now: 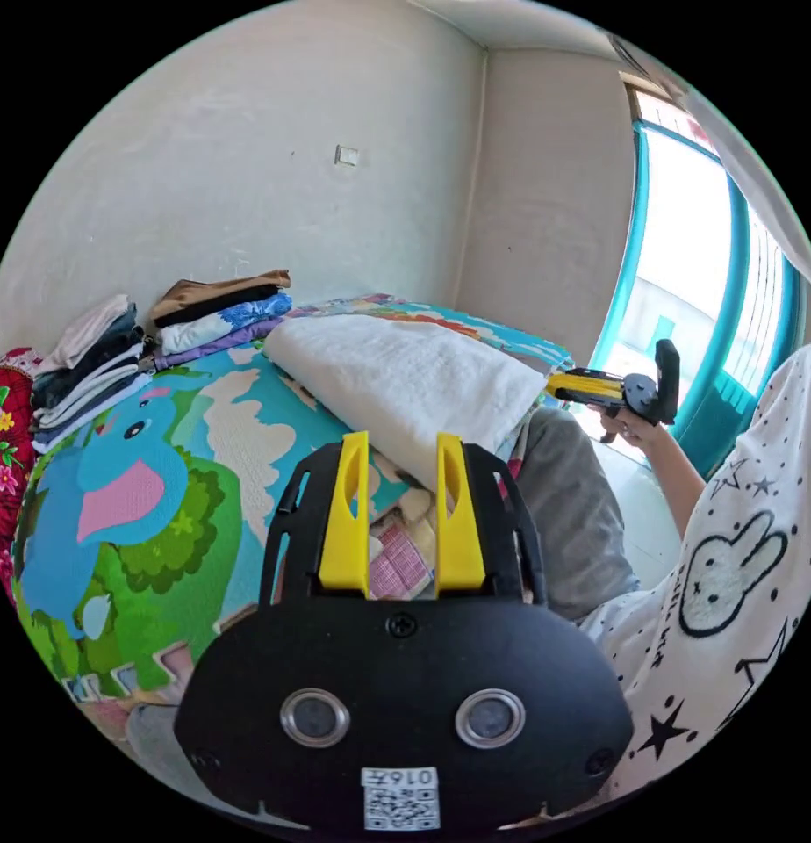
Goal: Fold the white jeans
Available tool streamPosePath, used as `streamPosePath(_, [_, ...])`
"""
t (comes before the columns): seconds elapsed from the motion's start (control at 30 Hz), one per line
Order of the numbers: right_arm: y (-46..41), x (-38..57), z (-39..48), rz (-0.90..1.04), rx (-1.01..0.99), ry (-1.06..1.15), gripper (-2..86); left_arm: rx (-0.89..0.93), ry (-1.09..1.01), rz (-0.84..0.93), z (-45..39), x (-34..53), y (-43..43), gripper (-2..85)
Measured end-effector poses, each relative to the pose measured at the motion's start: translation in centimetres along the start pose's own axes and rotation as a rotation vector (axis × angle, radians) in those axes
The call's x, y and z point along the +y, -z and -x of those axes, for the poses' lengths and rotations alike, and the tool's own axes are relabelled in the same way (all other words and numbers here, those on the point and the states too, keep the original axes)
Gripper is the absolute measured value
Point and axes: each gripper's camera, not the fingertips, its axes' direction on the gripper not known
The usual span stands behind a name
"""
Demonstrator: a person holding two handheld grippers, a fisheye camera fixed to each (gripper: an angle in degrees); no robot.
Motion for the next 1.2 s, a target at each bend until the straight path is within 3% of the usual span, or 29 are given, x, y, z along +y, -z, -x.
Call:
streamPosePath(0.17, [-1.0, 0.1, -0.5, 0.003, -0.033, -0.029, 0.2, 0.025, -0.079, 0.072, -3.7, 2.2, 0.5, 10.9])
streamPosePath(0.47, [-2.7, 0.2, -0.8, 0.004, -0.059, -0.065, 0.3, -0.214, -0.042, 0.086, -7.1, 3.0, -1.9, 8.3])
streamPosePath(0.6, [-3.4, 0.1, -0.3, 0.0, -0.041, -0.05, 0.2, -0.137, -0.019, 0.095, -5.6, 2.8, -1.8, 4.9])
streamPosePath(0.97, [-5.7, -0.8, 2.7, -0.081, -0.065, 0.085, -0.2, -0.204, -0.075, 0.131, -2.4, 1.4, -0.6, -0.7])
streamPosePath(1.2, [-7.5, -0.3, 3.1, -0.087, -0.201, 0.15, -0.2, -0.044, -0.002, 0.182, 1.2, 1.6, 1.5, -0.8])
